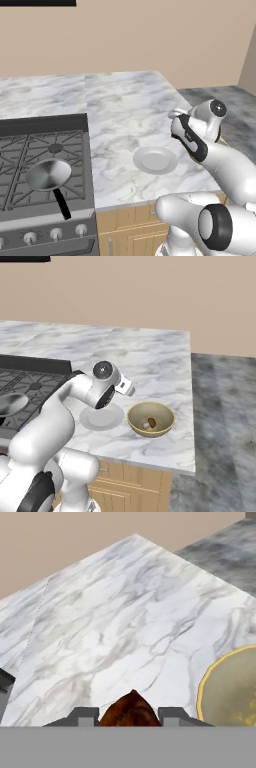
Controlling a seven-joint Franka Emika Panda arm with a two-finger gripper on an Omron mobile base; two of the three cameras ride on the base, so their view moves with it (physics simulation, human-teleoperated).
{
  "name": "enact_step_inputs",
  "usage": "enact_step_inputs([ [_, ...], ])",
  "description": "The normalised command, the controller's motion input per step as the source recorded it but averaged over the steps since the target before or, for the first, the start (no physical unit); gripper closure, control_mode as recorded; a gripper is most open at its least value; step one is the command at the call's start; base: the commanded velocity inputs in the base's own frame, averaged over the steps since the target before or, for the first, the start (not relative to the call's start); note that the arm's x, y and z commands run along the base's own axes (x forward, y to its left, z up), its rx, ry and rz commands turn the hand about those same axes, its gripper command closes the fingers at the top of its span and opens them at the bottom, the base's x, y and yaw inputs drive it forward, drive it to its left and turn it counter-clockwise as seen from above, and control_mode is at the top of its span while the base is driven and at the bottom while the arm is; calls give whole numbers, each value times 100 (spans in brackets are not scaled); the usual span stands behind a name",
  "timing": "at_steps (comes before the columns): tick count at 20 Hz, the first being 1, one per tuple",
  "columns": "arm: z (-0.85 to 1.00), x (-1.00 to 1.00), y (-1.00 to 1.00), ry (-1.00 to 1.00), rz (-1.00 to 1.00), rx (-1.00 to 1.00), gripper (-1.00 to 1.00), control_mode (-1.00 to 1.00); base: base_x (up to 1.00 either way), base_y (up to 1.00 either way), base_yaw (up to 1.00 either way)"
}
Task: Place the chicken drumstick on the plate and place the mushroom on the same plate.
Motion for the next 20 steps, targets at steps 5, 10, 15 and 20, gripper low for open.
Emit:
enact_step_inputs([
  [5,0,0,69,30,-4,-14,100,-100,0,0,0],
  [10,0,0,88,45,-5,-18,100,-100,0,0,0],
  [15,-9,0,8,18,0,2,100,-100,0,0,0],
  [20,-41,0,0,12,0,9,100,-100,0,0,0],
])
